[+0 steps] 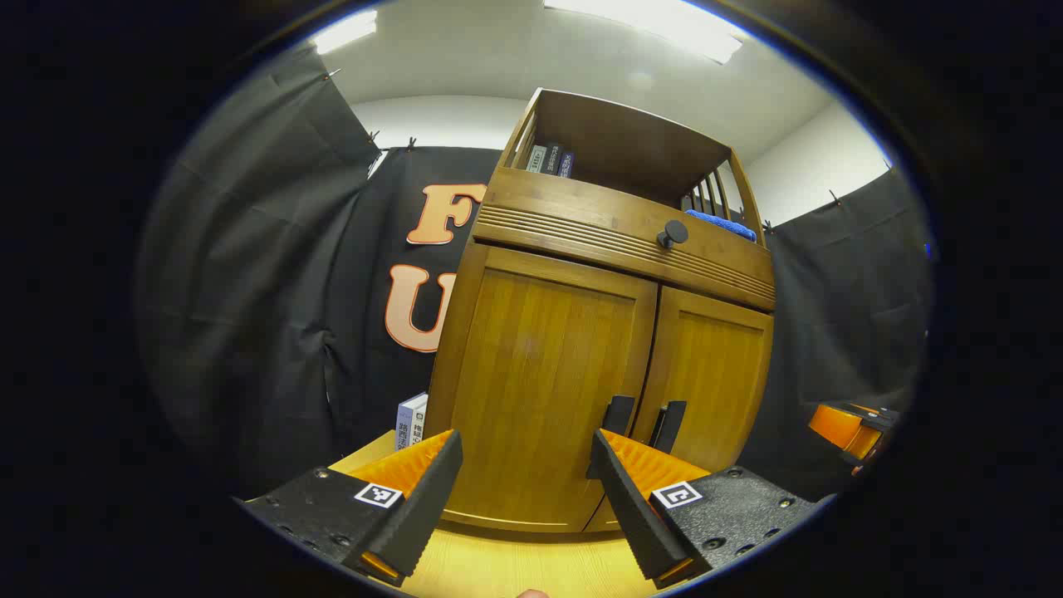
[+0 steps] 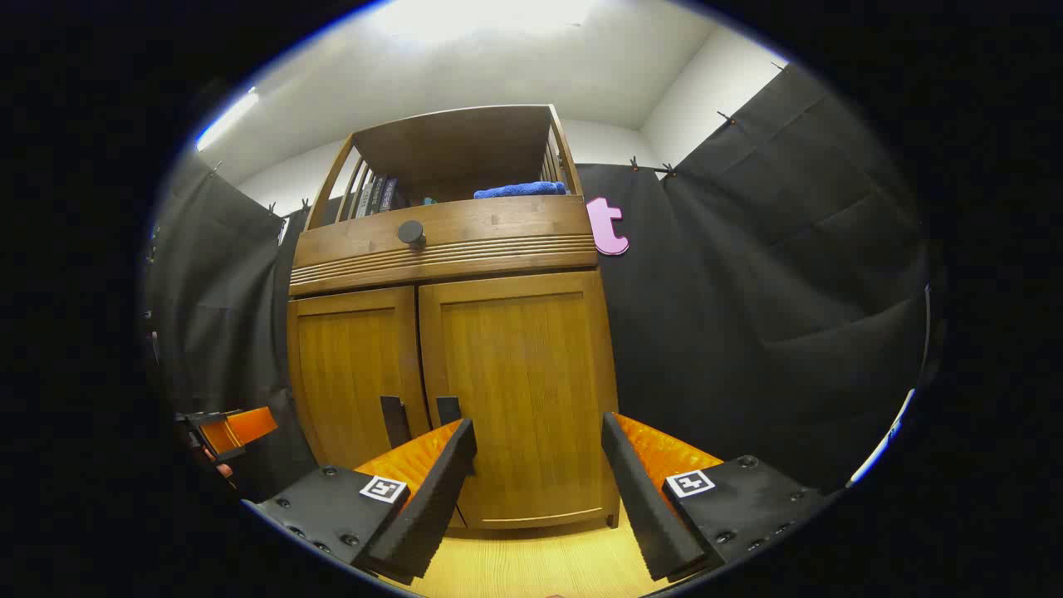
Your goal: Open the right door of the double-door shoe cabinet with the right hand, and open the left door with the left hand.
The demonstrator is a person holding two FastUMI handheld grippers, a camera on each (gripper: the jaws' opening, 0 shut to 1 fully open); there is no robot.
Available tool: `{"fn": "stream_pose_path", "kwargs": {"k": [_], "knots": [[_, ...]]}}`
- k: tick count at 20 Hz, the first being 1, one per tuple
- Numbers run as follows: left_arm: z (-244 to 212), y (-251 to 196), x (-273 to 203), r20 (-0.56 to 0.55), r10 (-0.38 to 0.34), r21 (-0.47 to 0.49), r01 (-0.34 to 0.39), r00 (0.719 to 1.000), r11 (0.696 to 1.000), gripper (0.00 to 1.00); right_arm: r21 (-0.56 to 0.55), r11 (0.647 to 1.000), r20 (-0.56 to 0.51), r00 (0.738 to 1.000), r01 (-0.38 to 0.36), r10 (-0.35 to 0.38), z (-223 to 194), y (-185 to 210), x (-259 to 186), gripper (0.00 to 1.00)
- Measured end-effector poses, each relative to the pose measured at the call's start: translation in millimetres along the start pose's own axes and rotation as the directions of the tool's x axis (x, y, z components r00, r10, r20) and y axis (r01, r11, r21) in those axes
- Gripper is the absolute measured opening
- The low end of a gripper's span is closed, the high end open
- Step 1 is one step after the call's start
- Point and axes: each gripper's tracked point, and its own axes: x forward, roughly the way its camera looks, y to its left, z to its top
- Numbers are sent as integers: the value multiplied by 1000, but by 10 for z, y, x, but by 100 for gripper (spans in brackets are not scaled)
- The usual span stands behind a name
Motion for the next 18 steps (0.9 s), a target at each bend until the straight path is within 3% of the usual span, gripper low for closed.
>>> {"fn": "stream_pose_path", "kwargs": {"k": [3, 6, 10, 12, 13, 14, 15, 16, 17, 18], "knots": [[10, -5, -13, 4, -2, 4, 2, 1000, 1000, 98, -3, 1000, 0, 1000, -2, 2, 7, 12, -6, 93], [27, 32, -27, 9, 11, 5, -11, 1000, 1000, 94, -6, 1000, -1, 1000, -6, 6, 6, 34, -1, 94], [18, 52, -41, 11, 16, 1, -16, 1000, 1000, 98, -9, 1000, -5, 1000, -9, 9, 5, 52, -6, 93], [18, 72, -44, 12, 22, 2, -23, 1000, 1000, 93, -9, 1000, -5, 1000, -8, 8, 10, 40, -8, 93], [22, 82, -39, 13, 25, 2, -25, 1000, 1000, 92, -10, 1000, -5, 1000, -7, 7, 9, 44, -10, 100], [13, 78, -32, 12, 25, 2, -25, 1000, 1000, 91, -9, 1000, -5, 1000, -5, 5, 5, 32, -15, 100], [10, 90, -26, 11, 26, 2, -26, 1000, 1000, 91, -8, 1000, -5, 1000, -4, 4, 5, 27, -21, 94], [12, 79, -27, 13, 26, 0, -26, 1000, 1000, 91, -7, 1000, -5, 1000, -3, 3, 9, 26, -16, 100], [19, 74, -30, 15, 25, -2, -25, 1000, 1000, 91, -6, 1000, -5, 1000, -1, 1, 10, 25, -22, 94], [21, 71, -39, 17, 23, -2, -23, 1000, 1000, 91, -5, 1000, -4, 1000, -1, 1, 11, 25, -18, 94]]}}
